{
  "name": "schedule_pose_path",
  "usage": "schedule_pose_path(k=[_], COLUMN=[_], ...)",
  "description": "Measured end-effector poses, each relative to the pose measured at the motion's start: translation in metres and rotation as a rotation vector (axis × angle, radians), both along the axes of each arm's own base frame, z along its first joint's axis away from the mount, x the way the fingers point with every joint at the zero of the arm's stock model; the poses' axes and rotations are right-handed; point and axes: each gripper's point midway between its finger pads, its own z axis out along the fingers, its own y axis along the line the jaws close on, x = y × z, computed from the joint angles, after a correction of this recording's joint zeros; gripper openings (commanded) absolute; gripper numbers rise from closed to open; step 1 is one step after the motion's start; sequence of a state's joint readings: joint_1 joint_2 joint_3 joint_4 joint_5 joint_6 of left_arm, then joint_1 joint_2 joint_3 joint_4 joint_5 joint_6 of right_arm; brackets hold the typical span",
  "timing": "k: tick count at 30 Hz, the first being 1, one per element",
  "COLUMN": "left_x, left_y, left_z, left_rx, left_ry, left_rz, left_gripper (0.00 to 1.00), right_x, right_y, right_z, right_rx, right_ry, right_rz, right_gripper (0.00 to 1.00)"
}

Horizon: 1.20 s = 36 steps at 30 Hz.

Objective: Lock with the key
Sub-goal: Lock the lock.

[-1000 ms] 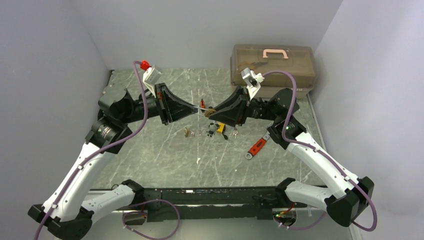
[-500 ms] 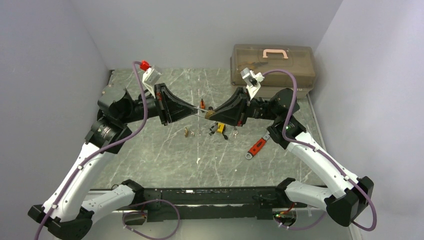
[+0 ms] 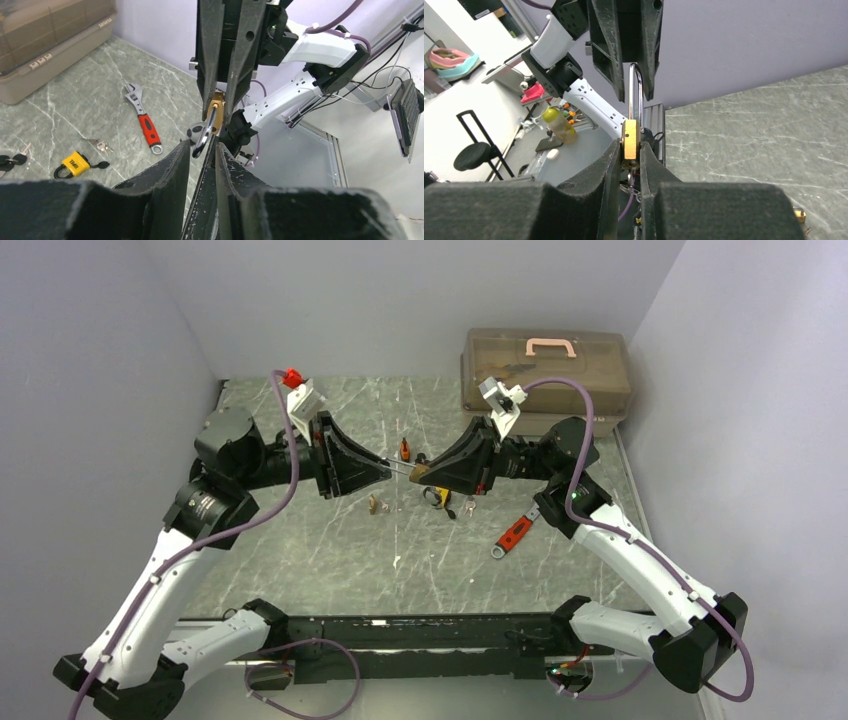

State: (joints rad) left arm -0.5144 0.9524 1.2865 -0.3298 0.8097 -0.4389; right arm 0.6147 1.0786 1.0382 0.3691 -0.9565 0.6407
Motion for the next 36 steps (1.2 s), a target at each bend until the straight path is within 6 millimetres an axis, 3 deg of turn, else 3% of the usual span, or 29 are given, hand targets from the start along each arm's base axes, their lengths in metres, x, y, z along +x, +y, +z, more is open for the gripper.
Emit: schedule_pose_path(k=[10, 15, 23, 36], left_x=[-0.018, -0.017, -0.012, -0.014], left_y=[0.008, 0.008, 0.006, 0.004], left_z=[0.019, 0.017, 0.009, 0.007], left_rx=[-0.012, -0.001, 0.021, 0.025], left_ry=[-0.112, -0.12, -0.103, -0.103], left_rz=[-0.034, -0.036, -0.036, -0.057], left_gripper=[0.3, 0.25, 0.0, 0.0], right_x=[-0.005, -0.007, -0.009, -0.011], right_y=[-0.001, -0.001, -0.001, -0.001], right_z=[-0.001, -0.002, -0.003, -0.003], right_rx=[-0.008, -0.012, -0.014, -0.017], right_ry=[0.002, 0.001, 0.0, 0.005], right_rz=[0.028, 0.041, 0.048, 0.06], right_gripper=[0.0, 0.0, 0.0, 0.0])
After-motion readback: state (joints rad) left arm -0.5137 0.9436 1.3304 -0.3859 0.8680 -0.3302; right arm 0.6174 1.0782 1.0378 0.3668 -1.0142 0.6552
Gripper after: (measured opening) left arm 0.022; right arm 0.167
